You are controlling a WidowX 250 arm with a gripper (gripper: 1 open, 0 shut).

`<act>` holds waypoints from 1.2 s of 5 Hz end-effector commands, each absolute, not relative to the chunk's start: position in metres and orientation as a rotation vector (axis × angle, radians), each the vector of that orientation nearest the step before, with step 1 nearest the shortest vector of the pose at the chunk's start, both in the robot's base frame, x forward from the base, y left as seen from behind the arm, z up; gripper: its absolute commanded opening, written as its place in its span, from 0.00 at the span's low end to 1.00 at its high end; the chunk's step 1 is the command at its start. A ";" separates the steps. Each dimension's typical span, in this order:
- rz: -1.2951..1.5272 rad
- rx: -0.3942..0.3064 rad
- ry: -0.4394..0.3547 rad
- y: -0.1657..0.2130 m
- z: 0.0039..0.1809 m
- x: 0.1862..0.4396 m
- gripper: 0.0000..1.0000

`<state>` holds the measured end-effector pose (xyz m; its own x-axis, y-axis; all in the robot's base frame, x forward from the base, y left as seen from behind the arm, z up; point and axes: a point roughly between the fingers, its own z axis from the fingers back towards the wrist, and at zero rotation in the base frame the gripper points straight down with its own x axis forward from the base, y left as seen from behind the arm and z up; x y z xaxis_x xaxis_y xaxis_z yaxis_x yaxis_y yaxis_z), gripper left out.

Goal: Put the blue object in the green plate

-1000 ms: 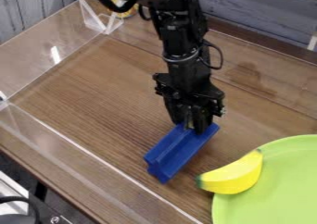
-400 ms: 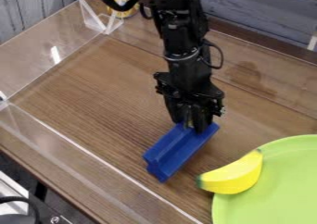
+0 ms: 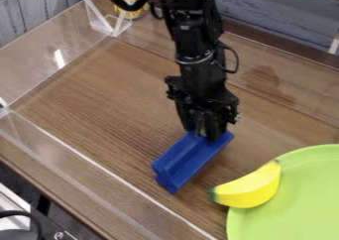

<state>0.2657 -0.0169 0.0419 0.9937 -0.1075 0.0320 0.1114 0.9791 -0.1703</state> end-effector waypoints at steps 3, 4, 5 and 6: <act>-0.127 -0.148 -0.031 -0.004 0.045 0.270 0.00; -0.133 -0.142 -0.027 -0.002 0.046 0.270 0.00; -0.139 -0.136 -0.023 -0.001 0.048 0.270 0.00; -0.147 -0.129 -0.017 0.001 0.050 0.269 0.00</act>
